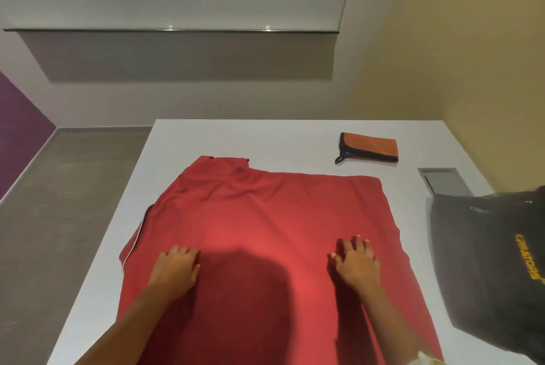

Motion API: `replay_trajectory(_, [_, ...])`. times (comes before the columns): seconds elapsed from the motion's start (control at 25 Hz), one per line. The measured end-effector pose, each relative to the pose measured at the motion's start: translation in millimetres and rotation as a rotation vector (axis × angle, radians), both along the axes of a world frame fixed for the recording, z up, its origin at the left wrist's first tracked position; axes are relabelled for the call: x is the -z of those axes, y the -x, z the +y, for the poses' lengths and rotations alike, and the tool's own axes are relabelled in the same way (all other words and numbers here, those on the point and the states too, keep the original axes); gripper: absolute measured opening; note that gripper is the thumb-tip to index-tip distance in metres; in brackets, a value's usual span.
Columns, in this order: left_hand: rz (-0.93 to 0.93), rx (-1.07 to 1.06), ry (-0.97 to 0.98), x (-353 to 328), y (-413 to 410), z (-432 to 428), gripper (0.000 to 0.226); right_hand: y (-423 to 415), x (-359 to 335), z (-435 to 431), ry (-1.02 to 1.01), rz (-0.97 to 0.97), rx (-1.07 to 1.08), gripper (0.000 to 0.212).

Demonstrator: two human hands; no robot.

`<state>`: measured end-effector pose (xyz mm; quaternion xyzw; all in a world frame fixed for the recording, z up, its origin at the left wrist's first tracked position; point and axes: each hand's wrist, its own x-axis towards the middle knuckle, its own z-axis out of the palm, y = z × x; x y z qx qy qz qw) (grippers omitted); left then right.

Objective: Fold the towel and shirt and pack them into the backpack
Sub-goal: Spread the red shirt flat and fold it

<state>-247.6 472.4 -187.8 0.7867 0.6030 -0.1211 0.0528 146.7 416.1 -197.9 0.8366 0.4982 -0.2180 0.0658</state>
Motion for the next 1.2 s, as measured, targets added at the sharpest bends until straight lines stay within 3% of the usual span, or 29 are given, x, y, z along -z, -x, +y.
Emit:
replay_trajectory(0.24, [-0.058, 0.089, 0.016, 42.2, -23.9, 72.7, 0.073, 27.4, 31.0, 72.9, 0.058, 0.103, -0.092, 0.067])
replay_trajectory(0.44, [-0.145, -0.009, 0.108, 74.7, -13.2, 13.9, 0.085, 36.5, 57.1, 27.6, -0.011, 0.003, -0.097, 0.065])
replay_trajectory(0.56, [-0.198, -0.021, 0.051, 61.5, -14.5, -20.9, 0.083, 39.4, 53.9, 1.1, -0.094, -0.071, -0.084, 0.071])
replay_trajectory(0.64, [-0.22, -0.065, -0.03, 47.3, -17.7, -16.0, 0.069, 36.3, 46.6, 13.3, -0.211, -0.113, -0.029, 0.068])
replay_trajectory(0.76, [-0.248, -0.093, -0.222, 34.7, -24.6, 41.0, 0.05, 20.7, 33.5, 65.6, -0.373, -0.168, 0.026, 0.049])
replay_trajectory(0.84, [-0.297, -0.059, -0.264, 28.1, -29.0, 97.8, 0.056, 6.9, 26.6, 106.7, -0.365, -0.154, -0.017, 0.046])
replay_trajectory(0.96, [-0.28, 0.121, -0.014, 16.2, -39.1, 175.3, 0.091, -13.8, 20.3, 157.8, -0.159, -0.162, -0.202, 0.075])
replay_trajectory(1.08, [-0.118, 0.204, 0.179, 17.9, -41.5, 221.3, 0.114, -31.4, 18.9, 184.2, 0.03, -0.198, -0.264, 0.079])
replay_trajectory(1.16, [-0.042, 0.135, 0.244, 25.9, -31.3, 239.4, 0.11, -45.2, 19.9, 187.1, 0.089, -0.239, -0.237, 0.071])
replay_trajectory(1.2, [-0.04, 0.116, 0.278, 28.5, -25.0, 243.5, 0.097, -53.6, 20.6, 185.3, 0.108, -0.278, -0.222, 0.065])
